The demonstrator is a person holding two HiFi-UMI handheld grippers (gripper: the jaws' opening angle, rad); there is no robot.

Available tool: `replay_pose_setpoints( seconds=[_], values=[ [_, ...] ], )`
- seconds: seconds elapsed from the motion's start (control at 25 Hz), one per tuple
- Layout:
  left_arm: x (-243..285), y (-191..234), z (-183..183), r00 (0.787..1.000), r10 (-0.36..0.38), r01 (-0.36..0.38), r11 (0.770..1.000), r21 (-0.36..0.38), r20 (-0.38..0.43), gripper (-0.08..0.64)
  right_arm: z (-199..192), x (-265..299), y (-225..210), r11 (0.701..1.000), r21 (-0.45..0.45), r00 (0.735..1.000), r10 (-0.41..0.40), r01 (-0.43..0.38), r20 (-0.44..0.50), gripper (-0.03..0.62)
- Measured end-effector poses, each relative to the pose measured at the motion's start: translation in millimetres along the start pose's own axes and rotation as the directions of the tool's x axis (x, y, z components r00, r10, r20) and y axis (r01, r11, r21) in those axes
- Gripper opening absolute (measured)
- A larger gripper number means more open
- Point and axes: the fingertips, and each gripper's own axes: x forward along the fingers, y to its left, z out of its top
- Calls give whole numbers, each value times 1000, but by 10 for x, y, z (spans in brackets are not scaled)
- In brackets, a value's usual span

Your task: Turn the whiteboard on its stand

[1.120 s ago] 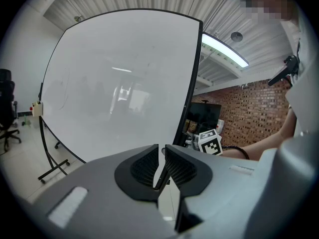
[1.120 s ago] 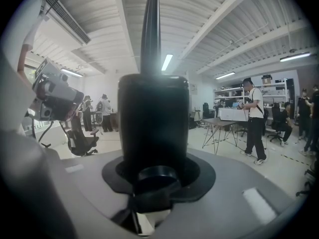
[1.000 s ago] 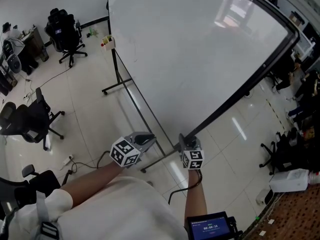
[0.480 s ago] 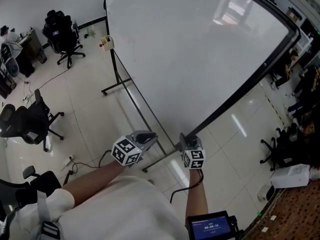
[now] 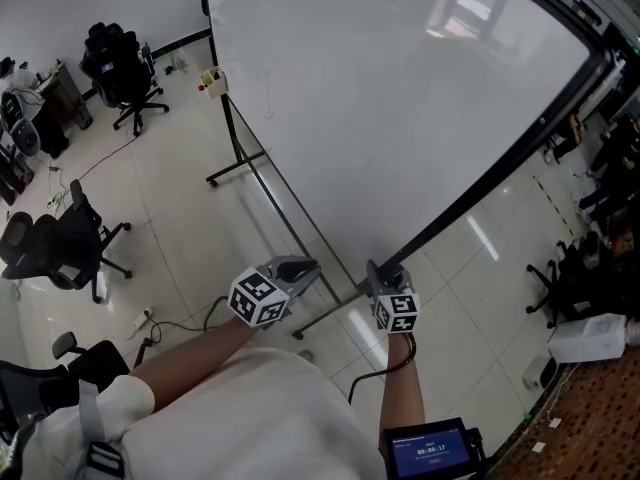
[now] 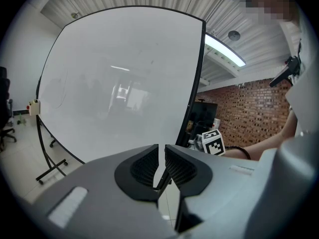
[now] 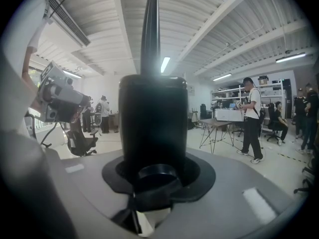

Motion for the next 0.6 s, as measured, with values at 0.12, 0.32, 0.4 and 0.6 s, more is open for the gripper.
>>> replay_pose_setpoints(
  seconds=[0.12,0.32,0.4,0.6],
  values=[
    [12,-40,-25,1000,-4,4,1000,-2,-3,60,-4,-40,5,1000,-2,1000,0,0,3,150],
    [96,-112,-41,1000,-13,13,1000,-3,-8,60,-8,-111,-52,1000,-4,1000,4,-4,3,150],
    [108,-133,-42,1000,-17,17,1000,-3,-10,60,-10,-138,-53,1000,-3,1000,4,-4,3,150],
    [172,-224,-37,999,-29,29,1000,-1,-19,60,-29,-236,-106,1000,4,1000,-3,3,2,150]
  ],
)
